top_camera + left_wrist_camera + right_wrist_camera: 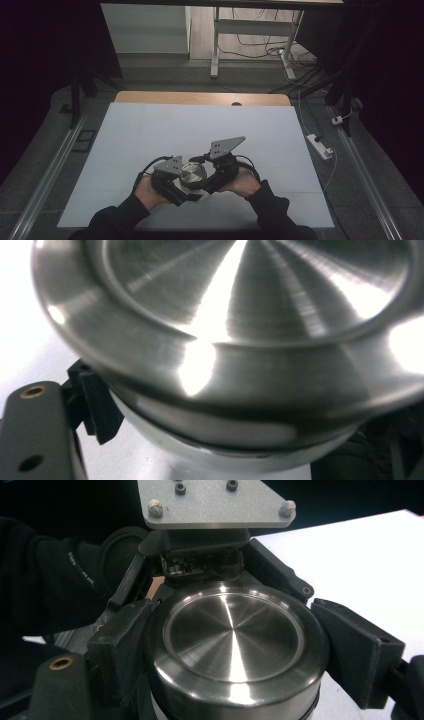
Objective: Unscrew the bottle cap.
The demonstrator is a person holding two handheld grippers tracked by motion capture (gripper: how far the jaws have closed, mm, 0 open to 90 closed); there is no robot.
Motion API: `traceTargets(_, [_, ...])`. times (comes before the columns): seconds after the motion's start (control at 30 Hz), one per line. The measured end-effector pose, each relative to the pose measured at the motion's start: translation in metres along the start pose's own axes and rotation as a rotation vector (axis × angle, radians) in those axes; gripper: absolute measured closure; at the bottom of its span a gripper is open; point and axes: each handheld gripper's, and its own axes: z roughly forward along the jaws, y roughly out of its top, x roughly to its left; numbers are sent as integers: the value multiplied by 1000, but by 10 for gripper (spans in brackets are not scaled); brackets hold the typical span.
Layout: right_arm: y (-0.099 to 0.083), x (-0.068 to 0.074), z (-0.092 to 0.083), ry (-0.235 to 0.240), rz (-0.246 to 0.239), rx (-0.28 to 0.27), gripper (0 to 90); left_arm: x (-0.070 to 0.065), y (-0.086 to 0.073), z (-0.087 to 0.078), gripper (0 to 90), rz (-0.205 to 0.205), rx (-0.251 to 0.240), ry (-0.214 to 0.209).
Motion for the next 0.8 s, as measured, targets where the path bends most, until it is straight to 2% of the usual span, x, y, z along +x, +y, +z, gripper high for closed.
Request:
traceTargets(0.03, [0,0,1,-17,16,9,167,1,0,0,153,-8,1,15])
traceTargets(0.1, [3,3,1,-86,31,23,73,2,-1,-2,153,-31,0,60])
traceTargets(0.2, [10,9,-2,-198,64,55,22,5,-2,-4,153,-84,-17,114])
traceTargets(0.27, [14,14,-1,-261,69,75,20,6,-3,-5,153,-107,-28,135])
traceTargets(0.37, [17,25,6,-355,45,78,42,5,-1,-4,153,-115,-16,179])
traceTargets(0.43, [17,31,13,-417,24,78,80,4,-1,-3,153,-125,-15,183])
traceTargets(0.5, [16,33,18,-462,31,80,108,4,-1,-2,153,-128,-18,185])
traceTargets(0.57, [13,32,20,-484,32,77,165,3,0,-2,153,-126,-22,181])
traceTargets(0.73, [11,30,19,-461,33,50,183,3,1,-4,153,-113,-24,165])
traceTargets(0.77, [11,29,18,-430,22,45,185,3,1,-5,153,-103,-23,158])
traceTargets(0.8, [11,28,17,-406,17,46,186,4,0,-6,153,-86,-25,129])
